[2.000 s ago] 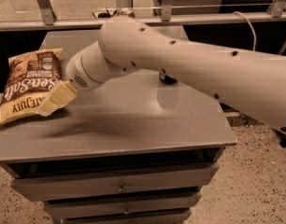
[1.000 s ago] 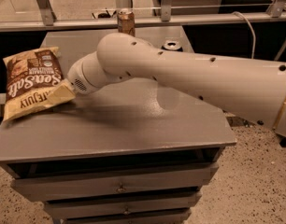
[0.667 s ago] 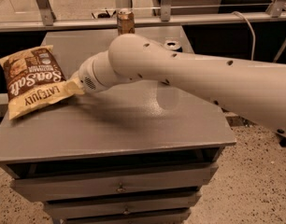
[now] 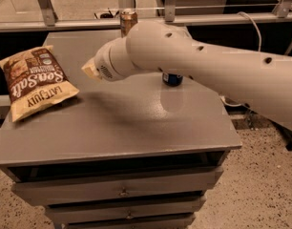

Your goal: Move brown chip bag near orange can

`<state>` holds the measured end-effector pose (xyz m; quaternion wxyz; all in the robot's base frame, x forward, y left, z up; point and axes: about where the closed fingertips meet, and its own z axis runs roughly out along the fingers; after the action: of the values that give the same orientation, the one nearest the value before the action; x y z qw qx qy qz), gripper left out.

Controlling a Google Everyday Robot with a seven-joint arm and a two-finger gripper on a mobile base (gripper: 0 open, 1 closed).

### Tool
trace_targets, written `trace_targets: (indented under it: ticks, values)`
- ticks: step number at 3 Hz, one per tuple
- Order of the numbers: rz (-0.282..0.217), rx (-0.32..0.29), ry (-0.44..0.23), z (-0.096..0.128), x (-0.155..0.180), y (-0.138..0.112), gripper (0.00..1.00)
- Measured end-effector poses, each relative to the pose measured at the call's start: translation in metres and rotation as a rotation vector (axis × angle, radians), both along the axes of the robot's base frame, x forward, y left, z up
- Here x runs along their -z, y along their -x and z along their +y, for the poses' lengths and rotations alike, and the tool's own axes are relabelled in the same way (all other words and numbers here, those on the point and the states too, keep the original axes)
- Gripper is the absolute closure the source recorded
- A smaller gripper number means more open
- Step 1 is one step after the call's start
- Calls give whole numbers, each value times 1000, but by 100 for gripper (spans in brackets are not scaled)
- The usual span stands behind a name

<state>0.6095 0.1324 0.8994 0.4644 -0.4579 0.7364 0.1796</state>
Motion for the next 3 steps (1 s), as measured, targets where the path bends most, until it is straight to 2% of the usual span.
trace_targets:
  ticks: [1,2,3]
  values:
    - [7,-30,7,-8,-10,-5,80]
    - [7,-40,11,-6,-12,-3,57]
    - [2,-43,-34,1,-12,-4,33]
